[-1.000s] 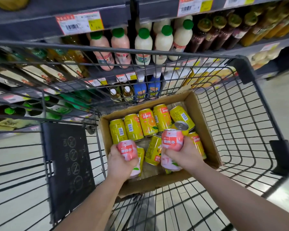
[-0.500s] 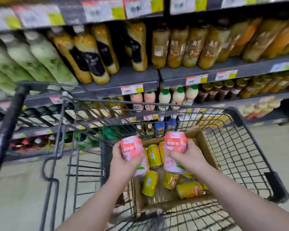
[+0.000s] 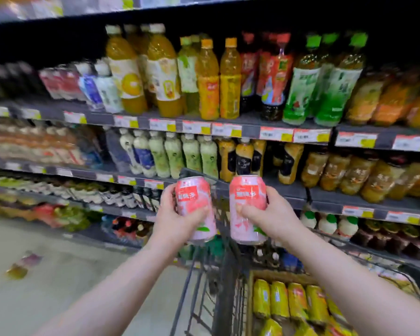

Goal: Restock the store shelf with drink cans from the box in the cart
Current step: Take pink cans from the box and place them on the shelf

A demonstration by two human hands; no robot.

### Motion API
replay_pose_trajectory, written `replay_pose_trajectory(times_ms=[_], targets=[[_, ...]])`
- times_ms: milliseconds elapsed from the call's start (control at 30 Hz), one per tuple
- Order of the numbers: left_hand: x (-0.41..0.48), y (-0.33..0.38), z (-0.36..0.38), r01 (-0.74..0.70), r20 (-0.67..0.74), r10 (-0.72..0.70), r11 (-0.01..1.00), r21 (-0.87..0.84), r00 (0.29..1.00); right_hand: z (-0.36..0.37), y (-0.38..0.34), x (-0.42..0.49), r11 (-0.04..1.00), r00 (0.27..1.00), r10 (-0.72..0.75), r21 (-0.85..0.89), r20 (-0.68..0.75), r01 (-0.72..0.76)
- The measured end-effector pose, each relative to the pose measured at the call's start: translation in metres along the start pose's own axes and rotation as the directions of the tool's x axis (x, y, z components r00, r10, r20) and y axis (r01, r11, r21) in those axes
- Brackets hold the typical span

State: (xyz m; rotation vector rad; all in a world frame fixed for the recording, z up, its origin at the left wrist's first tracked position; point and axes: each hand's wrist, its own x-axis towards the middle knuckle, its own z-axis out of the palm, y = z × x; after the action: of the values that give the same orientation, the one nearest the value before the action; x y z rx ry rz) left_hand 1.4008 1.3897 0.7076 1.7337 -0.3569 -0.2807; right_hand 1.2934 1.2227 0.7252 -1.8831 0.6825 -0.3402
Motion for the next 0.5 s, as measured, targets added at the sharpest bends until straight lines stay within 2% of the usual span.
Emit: replay_pose_trajectory(times_ms=[233,500], targets=[[-0.001,0.000,-0.145,-0.047,-0.155,0.041,0.998,-0.034,0.987,0.101,-0.092,-0.019,0.989,0.986,-0.123,0.091,0.108,0.114],[-0.009,-0.024,-0.360,-0.083,-0.289,0.075,0.996,-0.015,0.954,0.277,-0.185,-0.050,0.975,0.962,-0.177,0.170,0.209,0.143]])
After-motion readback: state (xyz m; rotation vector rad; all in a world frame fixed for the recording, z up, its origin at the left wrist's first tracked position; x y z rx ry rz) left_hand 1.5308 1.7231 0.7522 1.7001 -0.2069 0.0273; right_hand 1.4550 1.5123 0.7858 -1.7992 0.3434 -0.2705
